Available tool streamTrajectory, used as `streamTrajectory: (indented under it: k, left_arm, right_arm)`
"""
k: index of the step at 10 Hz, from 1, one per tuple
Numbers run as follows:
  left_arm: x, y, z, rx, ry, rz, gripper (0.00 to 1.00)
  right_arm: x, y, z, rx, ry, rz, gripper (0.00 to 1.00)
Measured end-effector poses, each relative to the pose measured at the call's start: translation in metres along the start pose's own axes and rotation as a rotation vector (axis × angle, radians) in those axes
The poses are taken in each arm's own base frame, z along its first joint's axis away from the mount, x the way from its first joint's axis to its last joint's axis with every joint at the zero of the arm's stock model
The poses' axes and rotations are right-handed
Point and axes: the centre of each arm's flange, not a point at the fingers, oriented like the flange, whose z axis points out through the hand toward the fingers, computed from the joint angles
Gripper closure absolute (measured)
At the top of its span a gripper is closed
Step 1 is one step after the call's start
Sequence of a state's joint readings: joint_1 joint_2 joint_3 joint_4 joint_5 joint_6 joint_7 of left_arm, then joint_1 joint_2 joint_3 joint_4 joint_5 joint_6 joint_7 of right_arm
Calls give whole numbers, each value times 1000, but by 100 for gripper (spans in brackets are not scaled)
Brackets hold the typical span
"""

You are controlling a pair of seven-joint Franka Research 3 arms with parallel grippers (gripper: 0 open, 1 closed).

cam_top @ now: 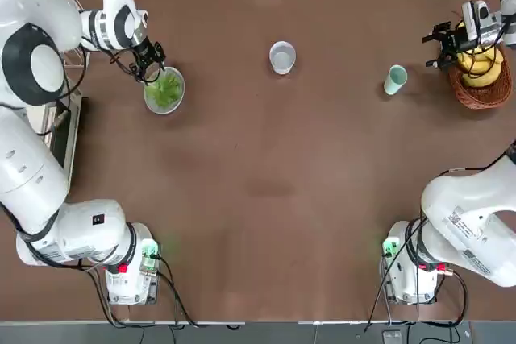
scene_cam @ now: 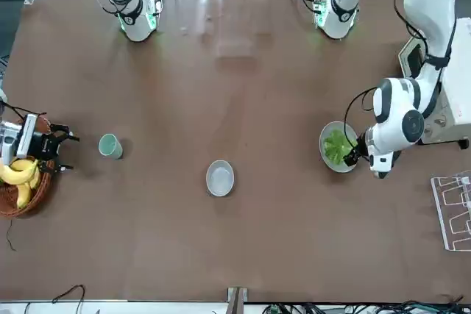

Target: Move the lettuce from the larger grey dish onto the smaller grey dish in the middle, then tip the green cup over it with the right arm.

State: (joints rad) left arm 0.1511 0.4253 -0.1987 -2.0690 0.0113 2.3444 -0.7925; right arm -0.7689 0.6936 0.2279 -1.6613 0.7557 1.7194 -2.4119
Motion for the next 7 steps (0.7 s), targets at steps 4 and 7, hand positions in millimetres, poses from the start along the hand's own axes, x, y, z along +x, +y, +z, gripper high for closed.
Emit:
streamTrajectory:
  k: [4, 7]
  left_arm:
    - [-5, 8, 20, -4, -11, 14, 18]
    - [-7, 10, 23, -3, -15, 21, 36]
  right_arm:
    - [-37, -3, 19, -67, 47, 11, 0]
    - [-57, -4, 43, -80, 80, 27, 0]
